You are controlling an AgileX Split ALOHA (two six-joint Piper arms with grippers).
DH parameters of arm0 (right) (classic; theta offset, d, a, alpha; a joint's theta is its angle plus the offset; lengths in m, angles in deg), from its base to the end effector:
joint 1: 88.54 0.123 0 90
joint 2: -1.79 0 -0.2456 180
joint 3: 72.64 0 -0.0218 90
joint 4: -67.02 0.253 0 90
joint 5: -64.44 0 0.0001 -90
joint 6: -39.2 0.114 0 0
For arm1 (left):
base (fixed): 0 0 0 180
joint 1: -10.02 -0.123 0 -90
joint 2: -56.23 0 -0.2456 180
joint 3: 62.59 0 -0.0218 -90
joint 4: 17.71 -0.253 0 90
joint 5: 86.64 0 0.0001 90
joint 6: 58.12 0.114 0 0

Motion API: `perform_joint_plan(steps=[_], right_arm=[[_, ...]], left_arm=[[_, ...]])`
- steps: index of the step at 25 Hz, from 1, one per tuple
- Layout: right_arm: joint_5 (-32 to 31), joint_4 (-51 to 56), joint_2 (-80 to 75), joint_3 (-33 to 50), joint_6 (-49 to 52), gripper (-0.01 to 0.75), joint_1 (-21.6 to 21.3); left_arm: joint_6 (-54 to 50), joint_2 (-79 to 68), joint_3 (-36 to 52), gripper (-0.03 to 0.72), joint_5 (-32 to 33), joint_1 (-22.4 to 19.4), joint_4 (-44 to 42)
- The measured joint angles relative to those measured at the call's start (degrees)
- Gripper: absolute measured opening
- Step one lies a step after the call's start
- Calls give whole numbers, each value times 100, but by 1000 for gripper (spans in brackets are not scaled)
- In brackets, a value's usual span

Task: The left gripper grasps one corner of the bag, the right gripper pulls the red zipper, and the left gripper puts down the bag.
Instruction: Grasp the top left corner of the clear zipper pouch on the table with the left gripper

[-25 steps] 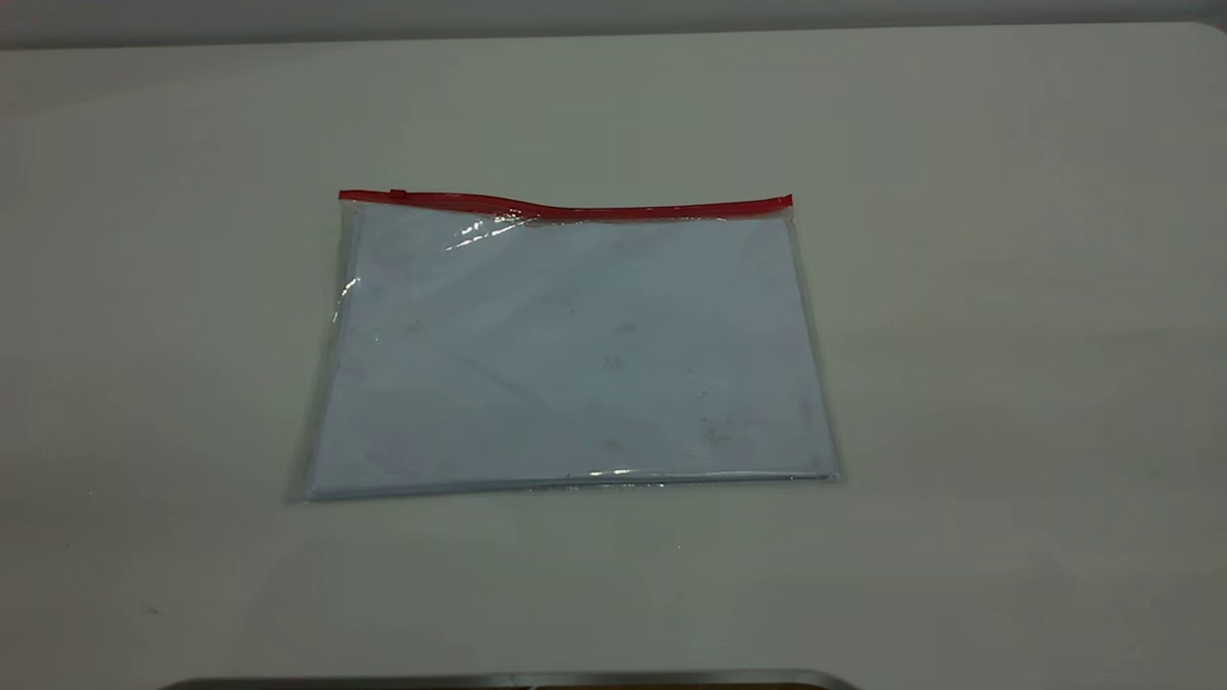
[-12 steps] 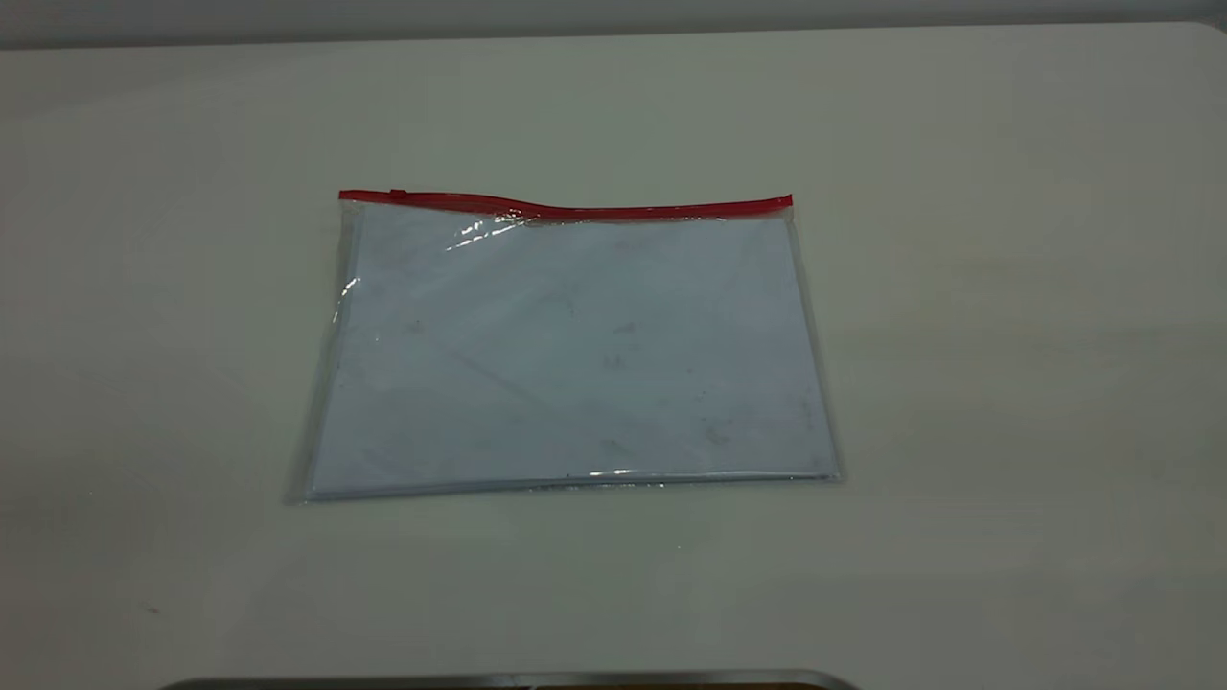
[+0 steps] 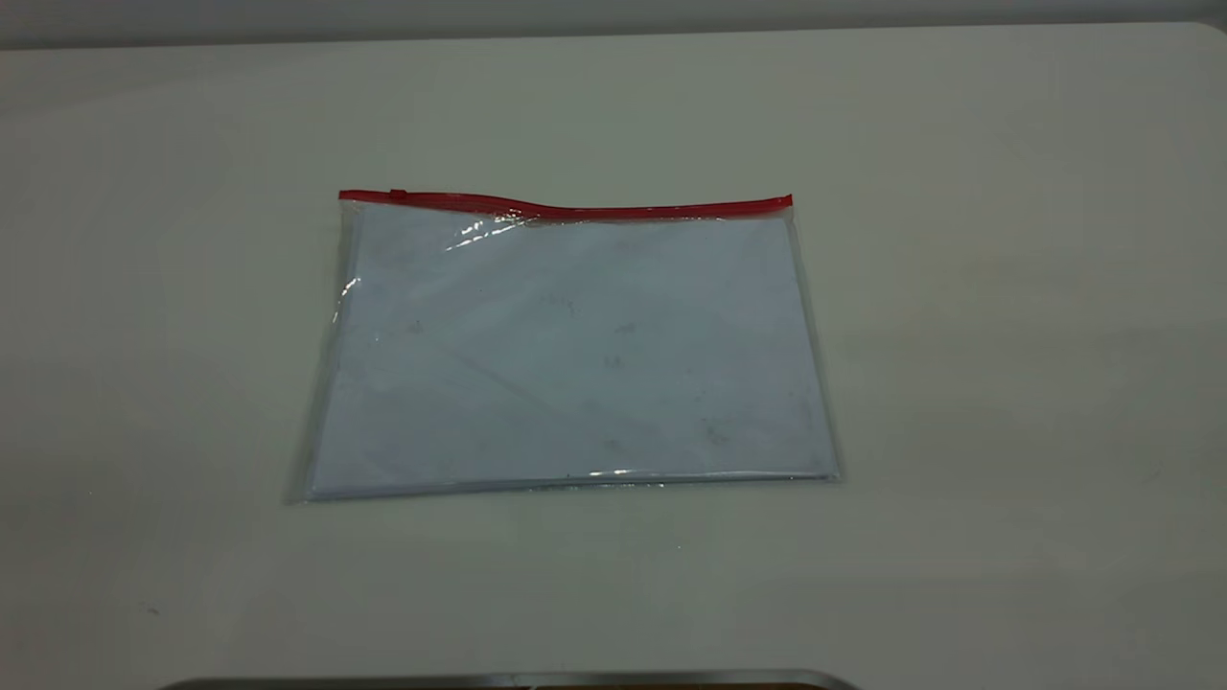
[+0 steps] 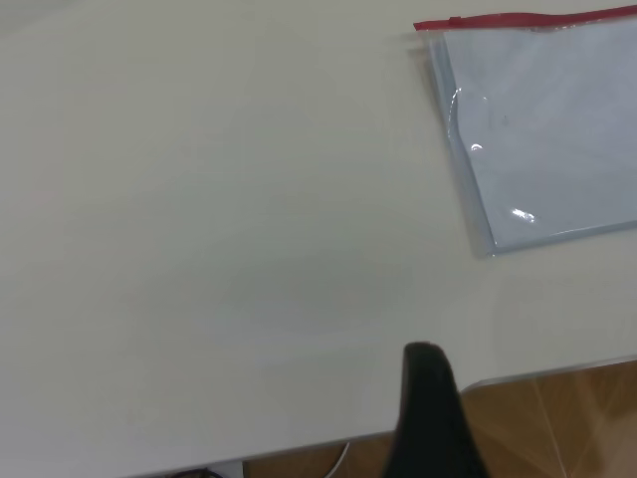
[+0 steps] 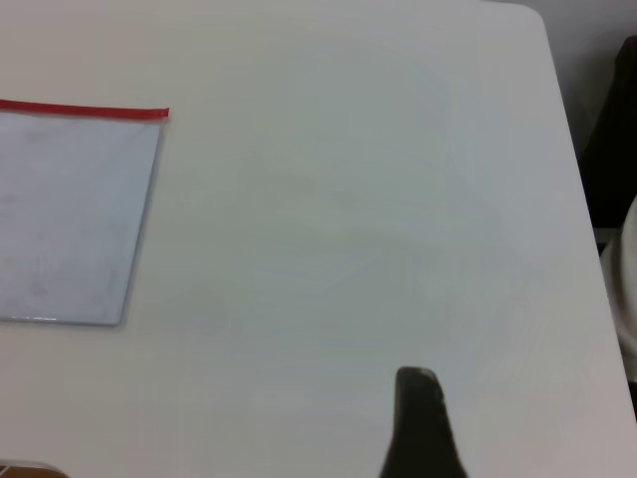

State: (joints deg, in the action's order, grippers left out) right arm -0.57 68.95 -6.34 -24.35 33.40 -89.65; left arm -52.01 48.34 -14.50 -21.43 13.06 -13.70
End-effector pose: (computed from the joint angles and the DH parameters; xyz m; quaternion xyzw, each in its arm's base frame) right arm 0.0528 0.0025 0.2563 -0.0369 0.8713 -0.0127 0.4892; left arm 0.0511 -0.0100 0.2574 0.0723 0.8676 -0.0217 0.4914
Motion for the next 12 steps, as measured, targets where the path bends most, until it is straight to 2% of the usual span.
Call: perform_joint_plan(steps=[8, 12], right_arm=[[0, 0, 0, 0, 0, 573, 0], [0, 13, 0, 0, 5, 573, 0]], left_arm=[[-6, 0, 0, 586, 0, 0, 0], [-422, -36, -49, 586, -5, 0, -67]])
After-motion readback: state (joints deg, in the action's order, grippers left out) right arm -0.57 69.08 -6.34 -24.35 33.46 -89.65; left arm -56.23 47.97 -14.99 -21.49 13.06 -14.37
